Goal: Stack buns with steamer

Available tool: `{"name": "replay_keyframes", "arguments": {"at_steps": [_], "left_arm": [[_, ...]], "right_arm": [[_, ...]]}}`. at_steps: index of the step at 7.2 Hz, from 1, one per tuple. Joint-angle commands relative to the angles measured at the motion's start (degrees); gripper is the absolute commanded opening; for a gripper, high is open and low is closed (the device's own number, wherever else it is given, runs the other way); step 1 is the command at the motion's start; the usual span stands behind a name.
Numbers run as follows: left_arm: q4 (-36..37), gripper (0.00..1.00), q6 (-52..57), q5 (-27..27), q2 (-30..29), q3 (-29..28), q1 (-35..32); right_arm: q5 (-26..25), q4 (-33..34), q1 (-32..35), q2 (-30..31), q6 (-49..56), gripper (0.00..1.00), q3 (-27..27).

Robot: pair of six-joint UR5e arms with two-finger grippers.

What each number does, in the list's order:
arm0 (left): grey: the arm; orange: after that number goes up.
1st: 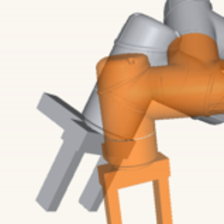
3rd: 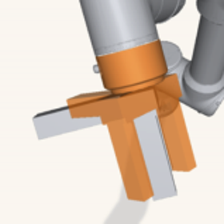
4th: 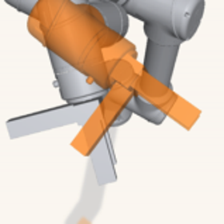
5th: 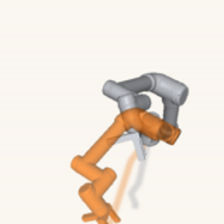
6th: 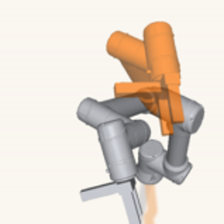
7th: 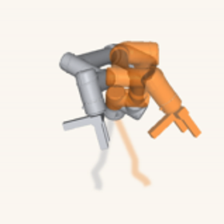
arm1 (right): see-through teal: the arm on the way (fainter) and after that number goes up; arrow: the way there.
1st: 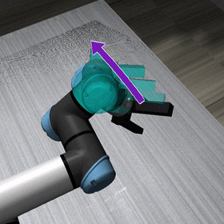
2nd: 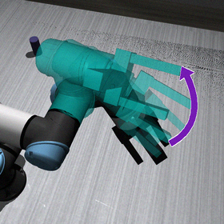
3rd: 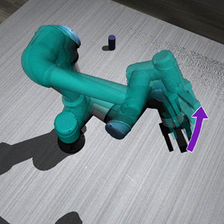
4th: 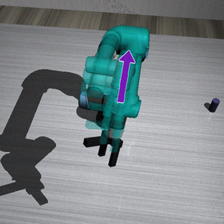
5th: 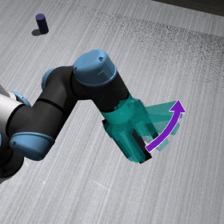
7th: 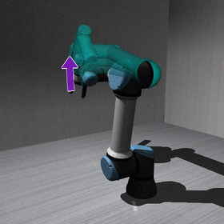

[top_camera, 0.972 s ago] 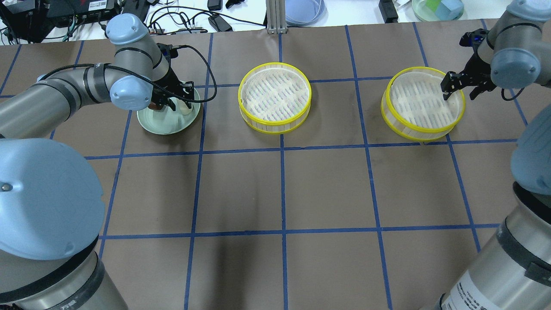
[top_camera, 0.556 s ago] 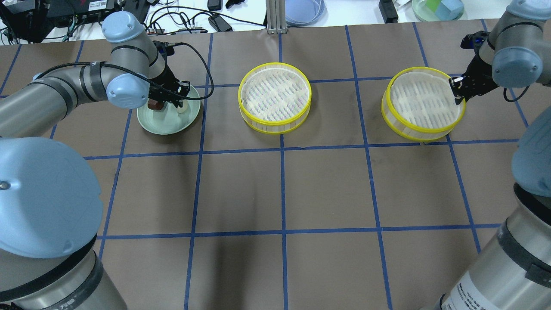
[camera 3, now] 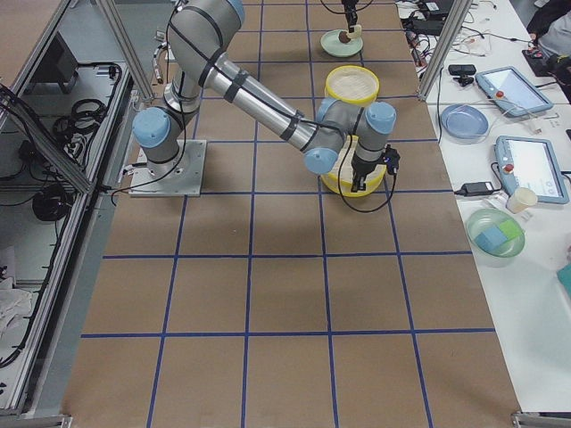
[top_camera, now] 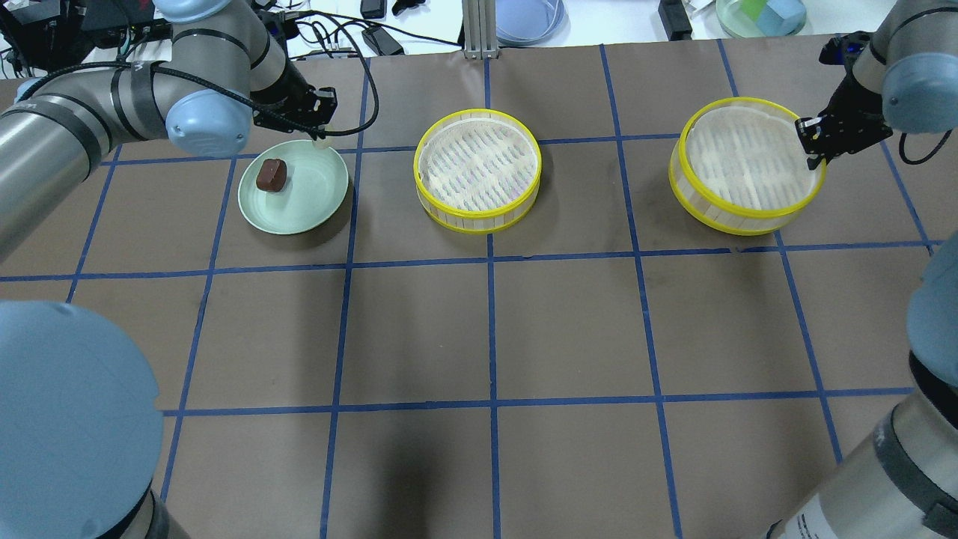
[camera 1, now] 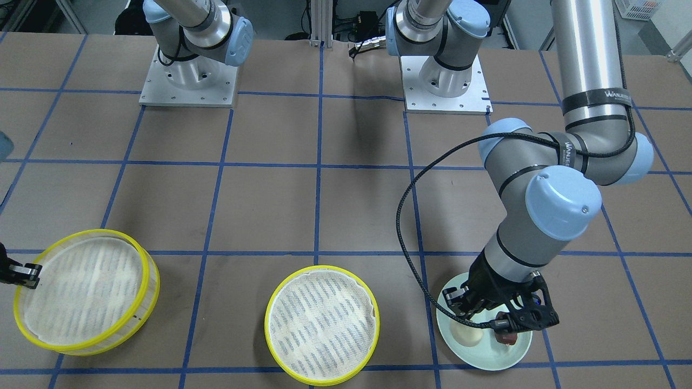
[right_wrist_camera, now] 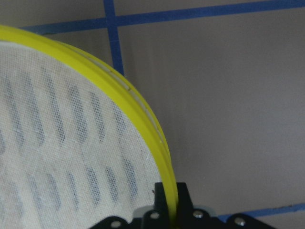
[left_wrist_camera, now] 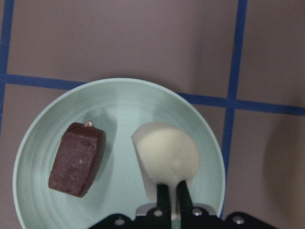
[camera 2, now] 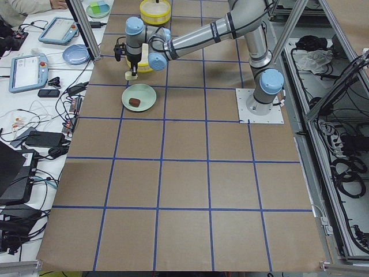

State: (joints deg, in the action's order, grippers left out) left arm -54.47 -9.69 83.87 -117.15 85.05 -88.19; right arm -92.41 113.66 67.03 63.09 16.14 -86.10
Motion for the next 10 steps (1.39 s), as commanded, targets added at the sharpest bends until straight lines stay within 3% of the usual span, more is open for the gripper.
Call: {"name": "replay_keyframes", "arguments": {"at_steps": [1,3,5,6,7,8,10], "left_arm": [[1.4,0.00,-8.8,-3.8,0.4,-0.4,-6.4],[7.3,0.00,-9.8,-13.0,-2.9,0.4,-9.4],[7.5,0.00,-9.6,-13.1,-6.5,1.4,-10.7],[7.4,0.45,-9.2,-12.9,-6.9,1.6,-10.7],[7.4,0.81,-9.7,-12.6,-6.9,1.6,-10.6],[7.5,1.00,-9.6,-12.6,-6.4,1.3,-10.6],[6.7,1.00,-9.4,-8.5,-4.3,0.6,-10.1]], "right_arm": [[0.0,-2.8,1.8,3.7,-2.9,0.00,0.5],[-0.3,-2.9,3.2,4.2,-4.4,0.00,0.5],[-0.8,-4.5,5.3,5.0,-5.1,0.00,0.5],[-1.3,-4.8,7.5,5.7,-9.6,0.00,0.5],[-0.9,-4.6,9.2,5.9,-10.8,0.00,0.5],[-0.9,-4.8,10.1,5.9,-12.3,0.00,0.5],[-1.4,-5.1,12.7,6.6,-15.2,0.00,0.5]]}}
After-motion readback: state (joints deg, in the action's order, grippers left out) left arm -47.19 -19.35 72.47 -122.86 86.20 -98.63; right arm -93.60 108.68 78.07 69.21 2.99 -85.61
